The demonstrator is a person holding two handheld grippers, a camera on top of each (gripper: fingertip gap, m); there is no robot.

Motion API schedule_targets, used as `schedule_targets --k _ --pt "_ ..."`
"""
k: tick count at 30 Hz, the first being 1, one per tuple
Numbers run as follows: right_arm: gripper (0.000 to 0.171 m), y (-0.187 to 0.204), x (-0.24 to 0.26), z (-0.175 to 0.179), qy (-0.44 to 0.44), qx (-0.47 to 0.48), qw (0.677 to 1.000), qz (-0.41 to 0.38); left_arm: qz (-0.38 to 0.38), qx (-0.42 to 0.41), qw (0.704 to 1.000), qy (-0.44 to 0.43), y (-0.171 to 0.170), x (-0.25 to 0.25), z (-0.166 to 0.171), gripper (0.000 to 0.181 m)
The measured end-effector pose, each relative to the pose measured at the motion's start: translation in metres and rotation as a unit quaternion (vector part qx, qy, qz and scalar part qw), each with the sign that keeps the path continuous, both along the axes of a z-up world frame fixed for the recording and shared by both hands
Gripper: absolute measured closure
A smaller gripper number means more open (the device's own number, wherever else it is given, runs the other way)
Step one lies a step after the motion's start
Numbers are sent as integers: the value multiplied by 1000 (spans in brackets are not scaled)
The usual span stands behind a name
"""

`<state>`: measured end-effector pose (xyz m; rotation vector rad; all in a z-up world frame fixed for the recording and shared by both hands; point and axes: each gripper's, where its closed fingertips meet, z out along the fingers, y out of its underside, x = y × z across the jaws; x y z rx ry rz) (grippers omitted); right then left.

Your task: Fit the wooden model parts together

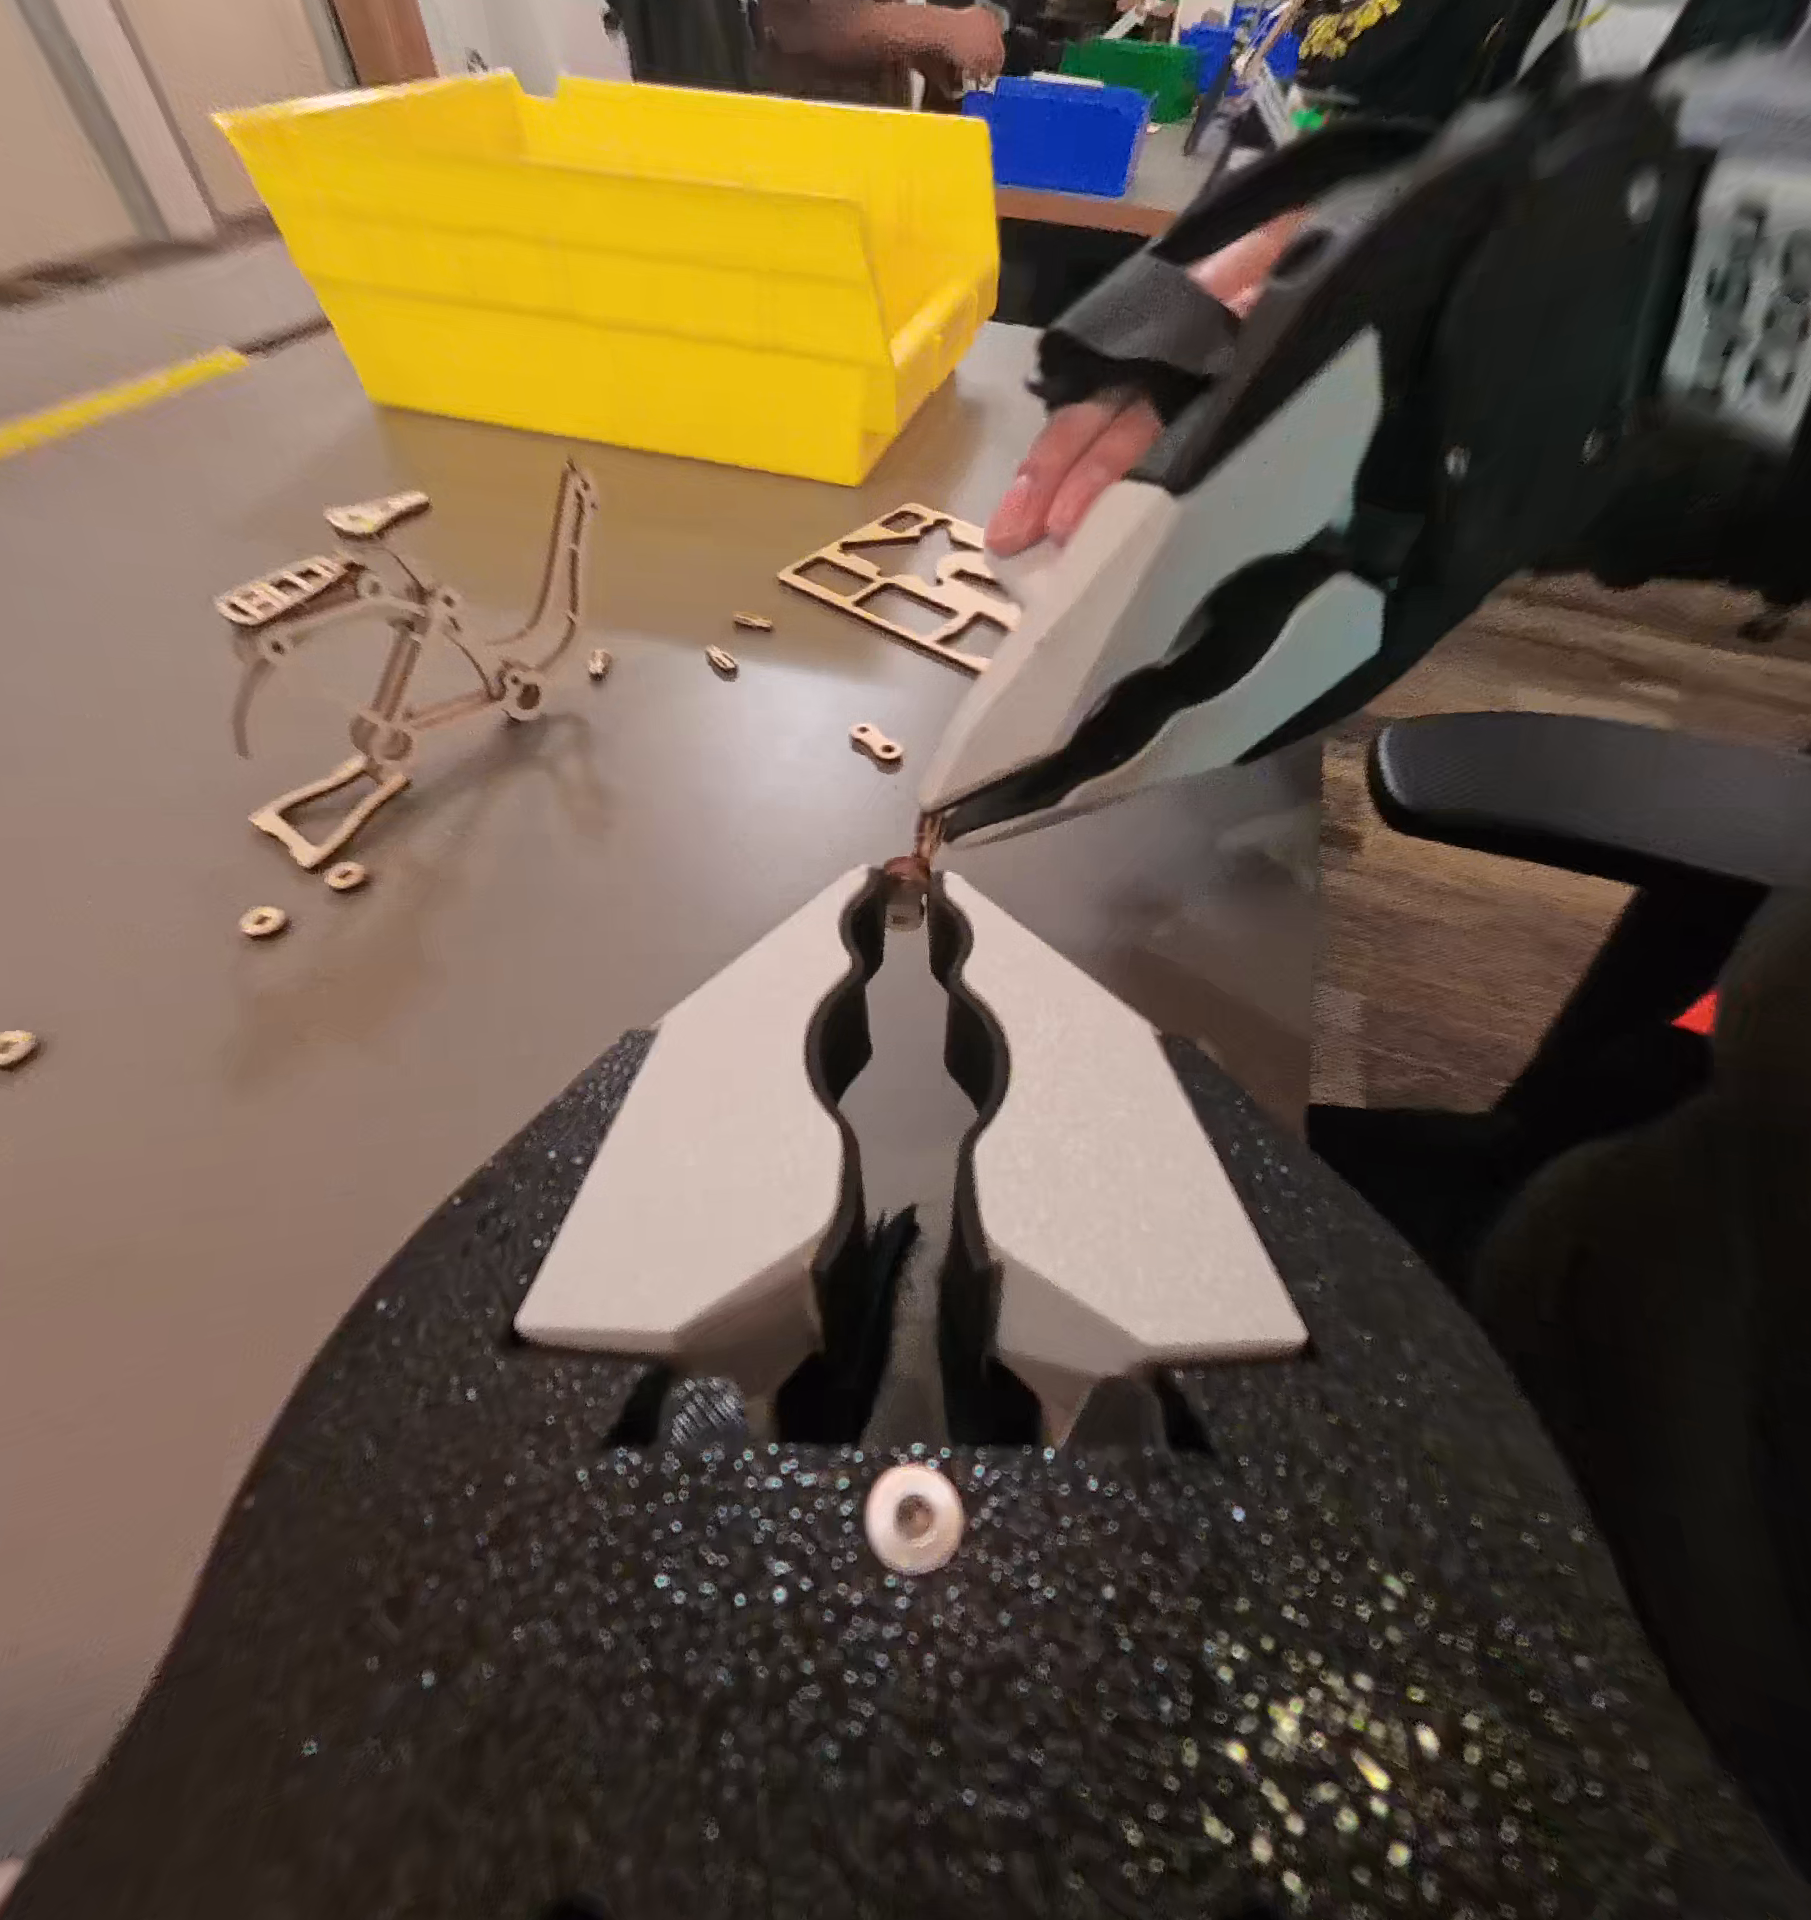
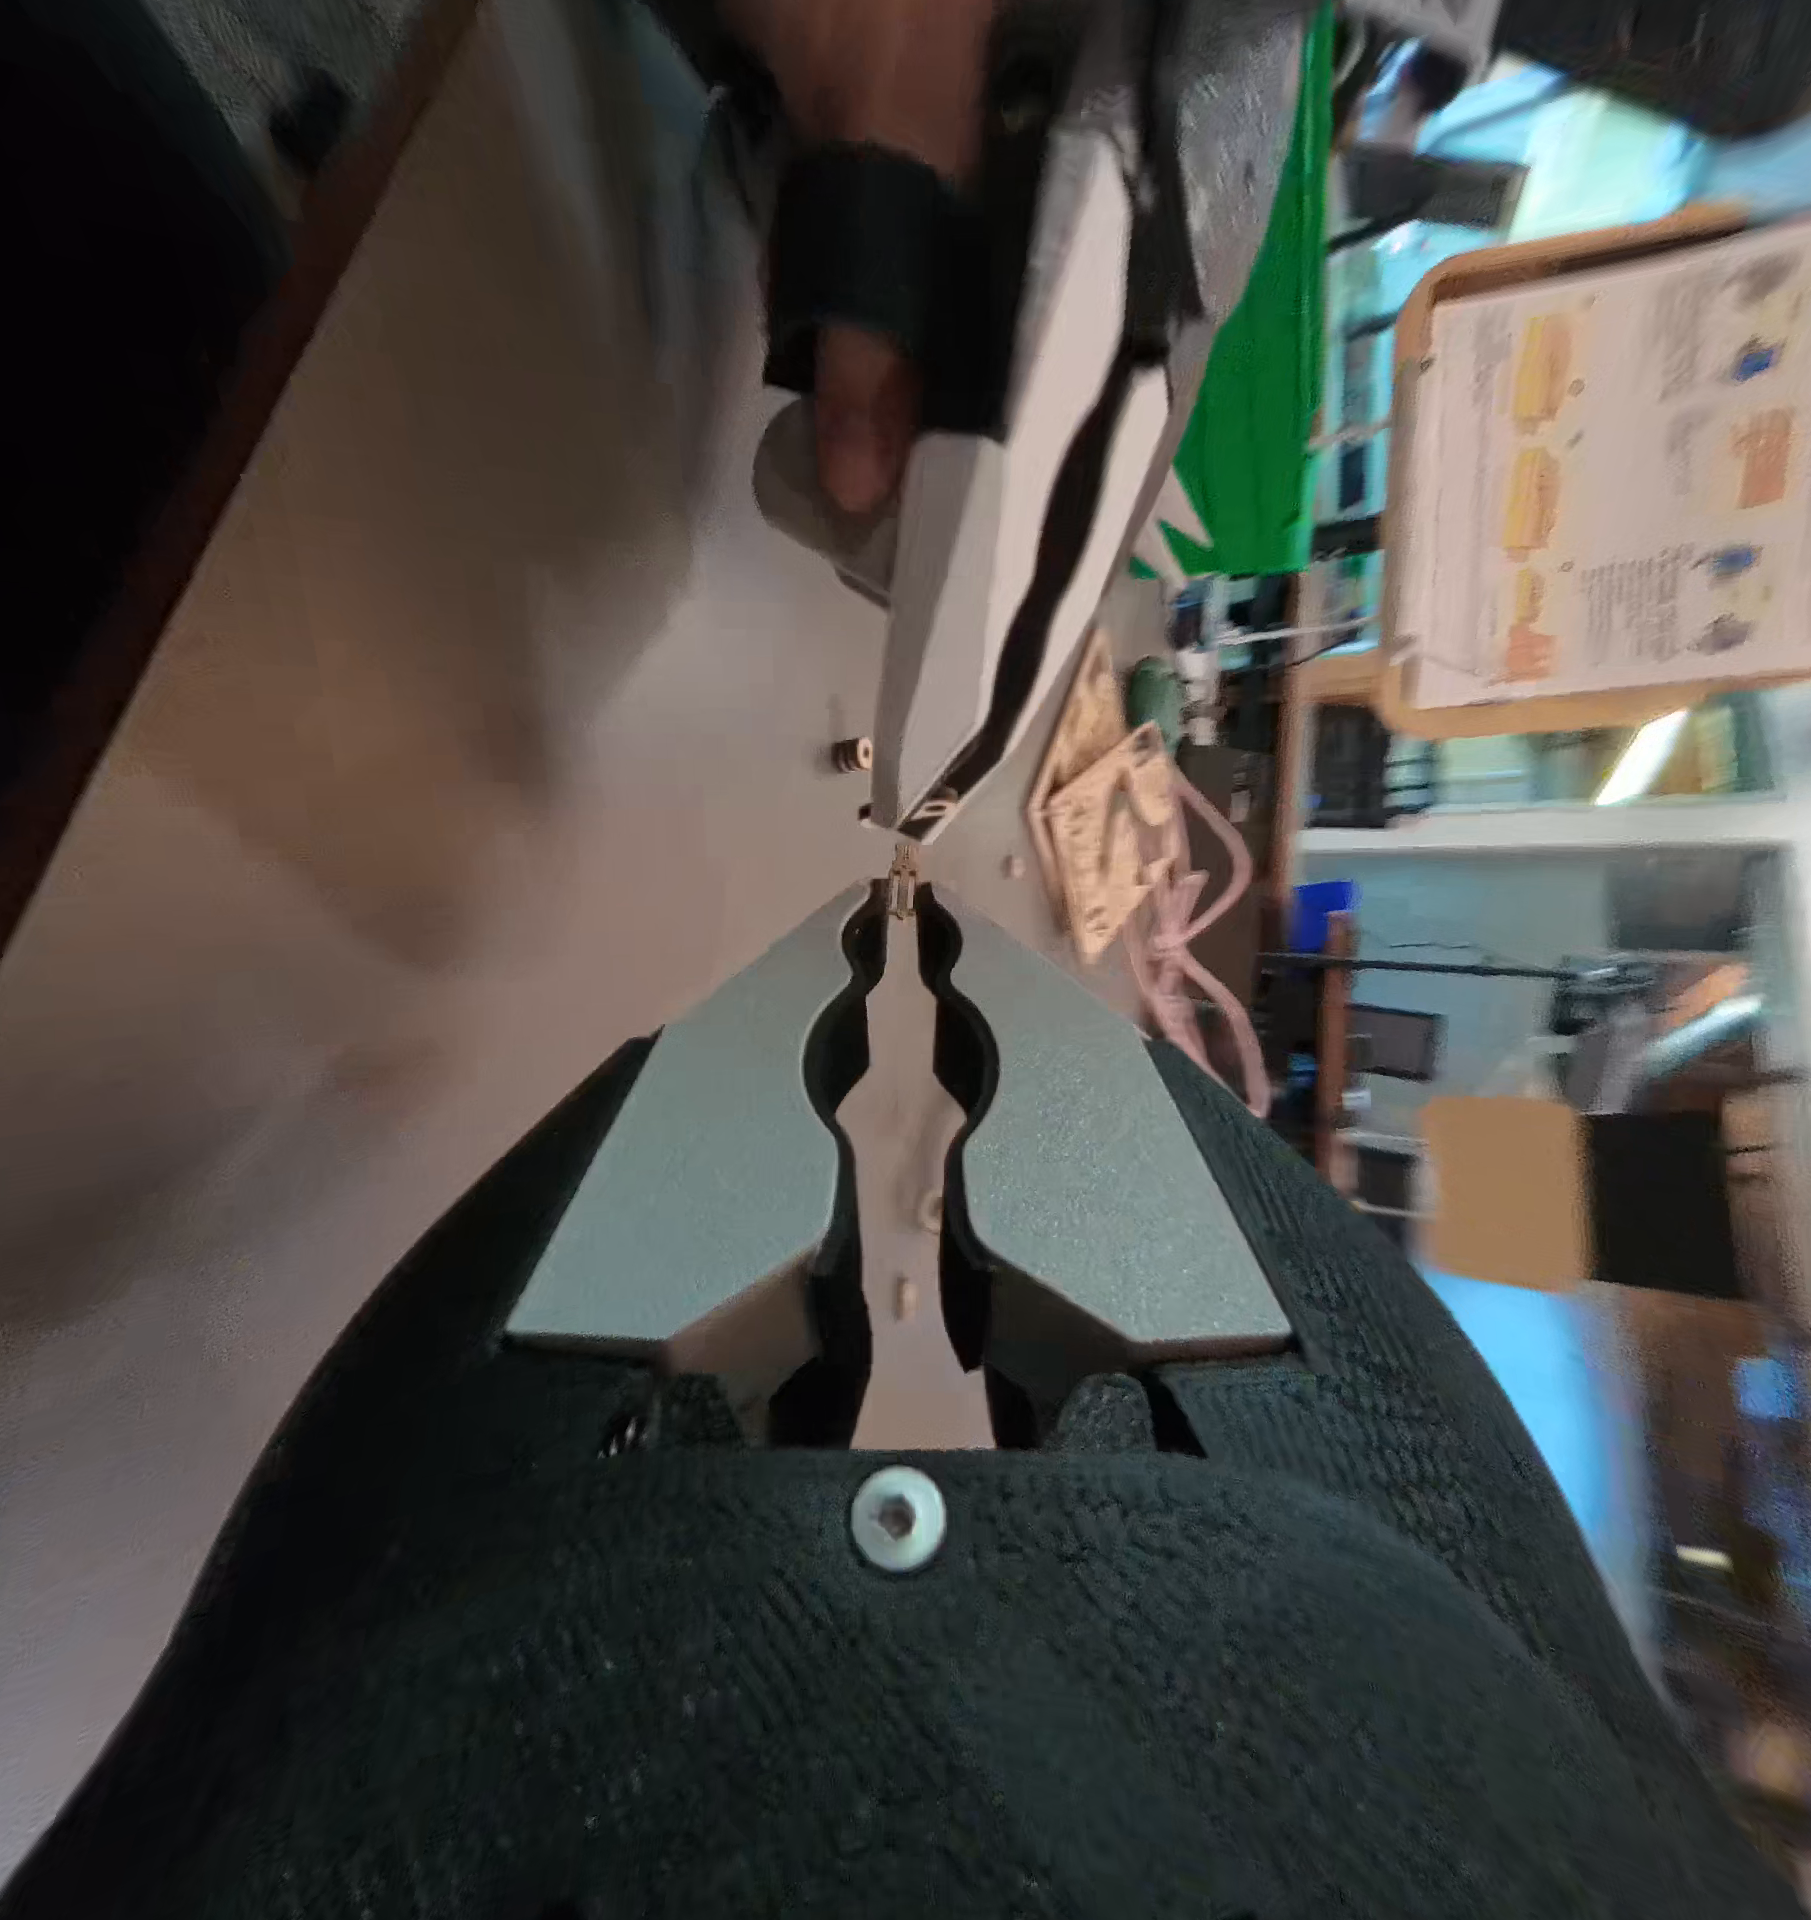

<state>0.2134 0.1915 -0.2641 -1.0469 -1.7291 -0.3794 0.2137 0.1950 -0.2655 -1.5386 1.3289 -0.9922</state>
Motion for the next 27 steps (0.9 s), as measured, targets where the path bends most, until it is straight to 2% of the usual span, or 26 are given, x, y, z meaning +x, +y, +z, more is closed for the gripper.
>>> schedule_targets --k 4,7,10,17,23,27 --pt "168 5 -5 -4 77 -183 980 -6 13 75 995 57 8 -5 -14 175" --pt "168 9 -6 -13 120 -320 940 2 6 100 990 96 11 -4 -25 175" --pt "168 12 -5 -20 139 -411 901 18 6 105 987 118 16 -3 -32 175" --pt "168 25 5 -39 152 -489 858 36 1 100 982 157 27 -2 -44 175" --pt "168 31 7 -34 177 -485 856 36 -21 95 983 156 24 2 -45 175" --pt "167 28 4 -40 163 -491 855 38 -33 91 983 156 21 3 -46 175"
